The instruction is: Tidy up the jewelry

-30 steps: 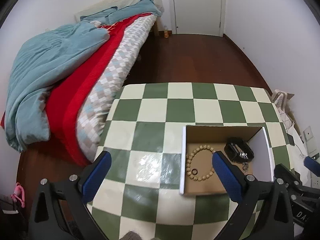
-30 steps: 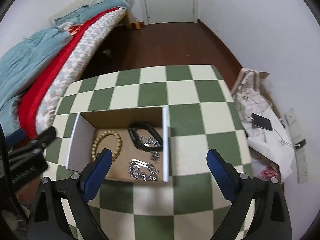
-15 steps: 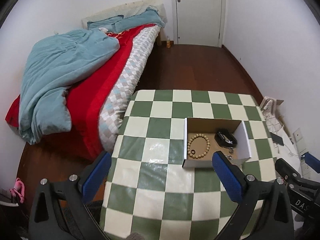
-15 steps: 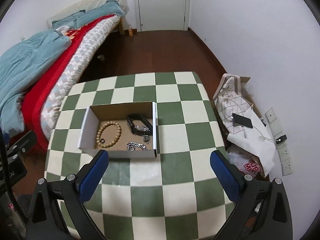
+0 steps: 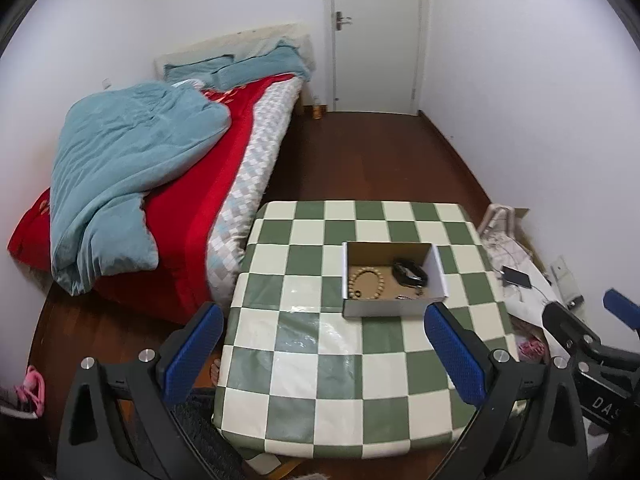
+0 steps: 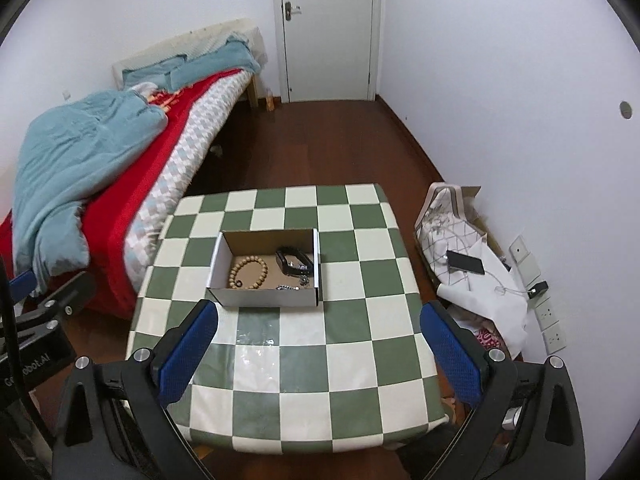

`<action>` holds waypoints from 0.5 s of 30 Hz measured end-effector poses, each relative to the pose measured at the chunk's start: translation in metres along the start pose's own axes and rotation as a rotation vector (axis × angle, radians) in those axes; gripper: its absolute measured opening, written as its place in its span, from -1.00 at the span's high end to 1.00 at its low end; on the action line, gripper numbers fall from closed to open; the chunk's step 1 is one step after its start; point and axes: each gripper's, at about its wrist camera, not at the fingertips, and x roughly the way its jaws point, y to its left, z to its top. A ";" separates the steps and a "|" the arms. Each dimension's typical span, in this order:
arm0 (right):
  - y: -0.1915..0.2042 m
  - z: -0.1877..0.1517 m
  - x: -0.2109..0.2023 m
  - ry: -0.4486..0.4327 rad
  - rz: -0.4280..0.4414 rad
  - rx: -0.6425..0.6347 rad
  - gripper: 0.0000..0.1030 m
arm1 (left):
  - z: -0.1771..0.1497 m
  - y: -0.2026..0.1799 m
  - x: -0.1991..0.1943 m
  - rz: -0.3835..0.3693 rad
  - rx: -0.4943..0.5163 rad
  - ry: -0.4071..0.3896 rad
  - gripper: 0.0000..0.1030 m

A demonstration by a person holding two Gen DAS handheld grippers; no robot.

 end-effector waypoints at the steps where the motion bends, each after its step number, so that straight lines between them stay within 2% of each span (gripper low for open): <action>1: -0.001 0.000 -0.008 -0.007 0.001 -0.001 -0.99 | 0.000 -0.001 -0.004 -0.005 0.004 -0.003 -1.00; 8: -0.005 0.004 -0.043 -0.028 -0.001 0.000 -0.99 | 0.002 -0.003 -0.030 -0.041 -0.013 -0.004 -1.00; 15: -0.010 0.017 -0.063 -0.028 0.004 0.006 -0.99 | 0.012 -0.010 -0.051 -0.021 -0.005 -0.025 -1.00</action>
